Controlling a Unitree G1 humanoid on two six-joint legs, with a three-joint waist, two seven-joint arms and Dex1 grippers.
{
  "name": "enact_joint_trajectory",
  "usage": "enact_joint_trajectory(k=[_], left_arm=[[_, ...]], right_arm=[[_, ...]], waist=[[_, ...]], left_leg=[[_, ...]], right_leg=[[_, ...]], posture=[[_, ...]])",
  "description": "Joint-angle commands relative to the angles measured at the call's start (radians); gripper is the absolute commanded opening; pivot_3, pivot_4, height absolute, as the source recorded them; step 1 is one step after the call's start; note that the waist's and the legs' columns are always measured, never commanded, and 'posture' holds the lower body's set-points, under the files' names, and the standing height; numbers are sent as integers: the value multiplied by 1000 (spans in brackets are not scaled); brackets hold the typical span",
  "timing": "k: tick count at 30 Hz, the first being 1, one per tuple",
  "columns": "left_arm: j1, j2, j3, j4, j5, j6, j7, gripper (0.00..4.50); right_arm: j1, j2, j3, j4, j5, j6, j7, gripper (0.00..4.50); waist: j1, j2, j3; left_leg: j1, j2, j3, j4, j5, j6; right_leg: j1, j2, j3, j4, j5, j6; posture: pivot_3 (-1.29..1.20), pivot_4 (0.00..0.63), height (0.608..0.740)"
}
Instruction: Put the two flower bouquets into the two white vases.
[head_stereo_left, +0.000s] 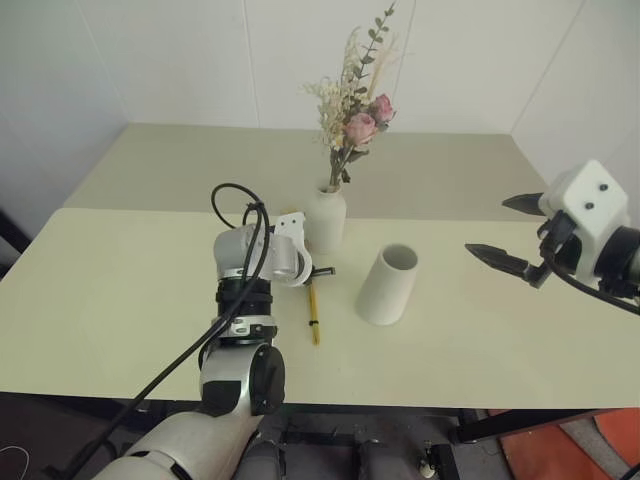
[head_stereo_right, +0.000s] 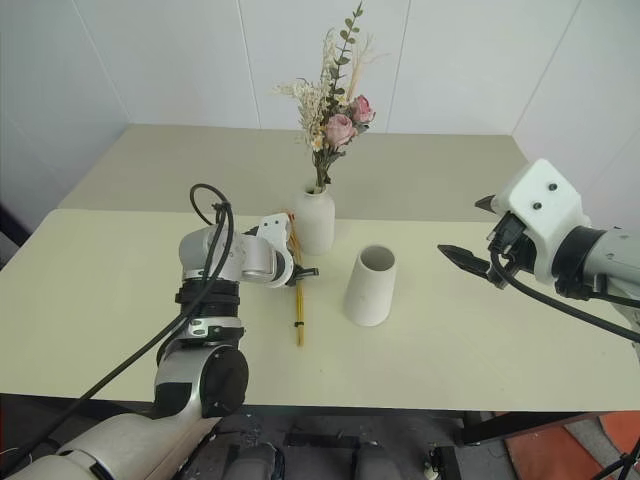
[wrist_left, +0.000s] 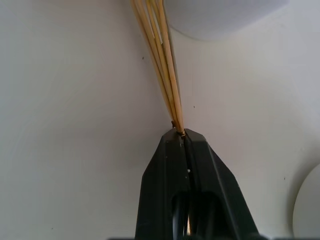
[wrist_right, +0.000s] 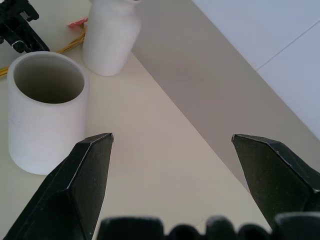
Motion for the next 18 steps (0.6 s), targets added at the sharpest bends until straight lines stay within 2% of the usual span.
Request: enact_joint_trajectory(k=[1,5,8,10,13,15,18], left_arm=[[36,-65,11,-111,38,-164,91,31],[114,-79,49,-286,58,-410,207,31],[142,-53,36,-362,81,-576,250,31],[132,-37,68,-411,14,-674,214,31],[115,20,52,-459,-101,-844,23,31],[82,27,84,-468,-254,-912,-133,31],[25,19,135,-448,-533,-918,-320,31]], right_arm=[[2,-1,-45,-14,-9,-9,-12,4485],[27,-3,-70,-22,-15,-13,-13,4485],[45,-4,-91,-26,-17,-14,-11,4485],[57,-5,-105,-25,-21,-17,-6,4485],[78,-4,-129,-19,-26,-29,6,4485],[100,-4,-156,-14,-23,-33,26,4485],[142,-3,-210,-12,2,-27,73,4485]], waist=[[-5,0,0],[-8,0,0],[-5,0,0],[-1,0,0],[5,0,0],[16,0,0],[21,0,0]], left_leg=[[0,0,0,0,0,0],[-1,1,2,-1,0,0],[-1,0,3,-2,0,0],[0,0,3,-2,0,0],[-1,0,4,0,0,0],[-1,0,4,0,0,0],[-3,0,4,0,0,0]], right_leg=[[-1,0,1,0,0,0],[-3,0,3,0,0,0],[-3,0,4,0,0,0],[-1,0,4,0,0,0],[-2,0,4,1,1,0],[-2,0,4,0,1,0],[-2,0,3,-2,1,0]], posture=[[0,150,740],[0,150,740],[0,150,740],[0,150,740],[0,150,740],[0,150,740],[0,150,740]])
